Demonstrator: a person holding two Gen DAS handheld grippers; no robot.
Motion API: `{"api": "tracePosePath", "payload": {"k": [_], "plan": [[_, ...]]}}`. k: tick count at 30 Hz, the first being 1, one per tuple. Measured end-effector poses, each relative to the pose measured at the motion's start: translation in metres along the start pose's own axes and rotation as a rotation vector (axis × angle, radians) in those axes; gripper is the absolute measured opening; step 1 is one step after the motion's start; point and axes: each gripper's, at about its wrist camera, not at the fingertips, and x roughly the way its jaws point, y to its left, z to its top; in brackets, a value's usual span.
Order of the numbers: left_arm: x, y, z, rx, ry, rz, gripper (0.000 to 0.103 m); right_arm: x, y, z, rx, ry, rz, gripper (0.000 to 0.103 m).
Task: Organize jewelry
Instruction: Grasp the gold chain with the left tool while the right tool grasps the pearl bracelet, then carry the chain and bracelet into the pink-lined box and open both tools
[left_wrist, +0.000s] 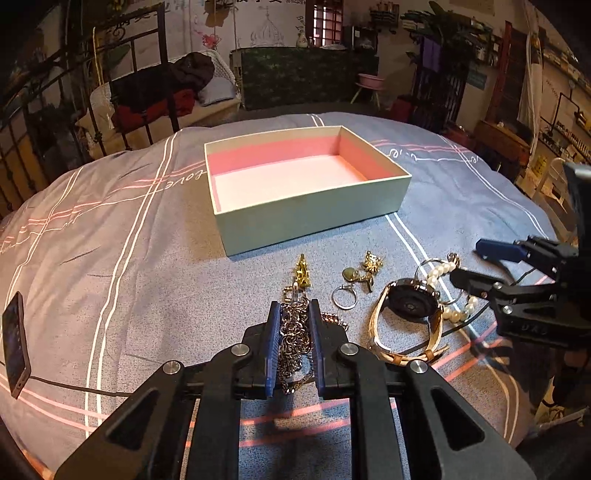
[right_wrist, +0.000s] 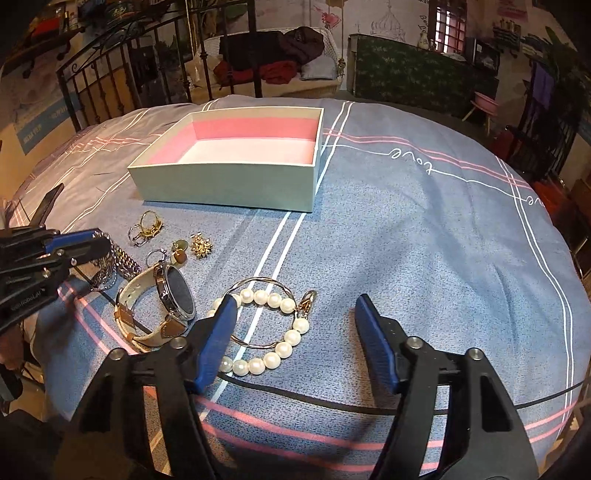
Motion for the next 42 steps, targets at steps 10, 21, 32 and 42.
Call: {"api": "tracePosePath", "payload": {"k": [10,21,32,42], "plan": [[-0.009,0.0,0.014,-0.035,-0.043,0.0,0.015,0.006,0.008,-0.006,-0.019,0.019,0.042,0.012],[-0.019,0.002,0.016,-0.045,-0.06,0.004,0.015,-0.033,0.01,0.016,-0.048,-0.094,0.048,0.01],[-0.043,-0.004,0.036,-0.027,-0.146,-0.006,0.015,-0.068,0.005,0.044,-0.103,-0.191,0.026,0.01],[-0.061,-0.006,0.069,-0.001,-0.229,0.015,0.015,-0.09,0.001,0.09,-0.147,-0.28,0.037,0.01]]}}
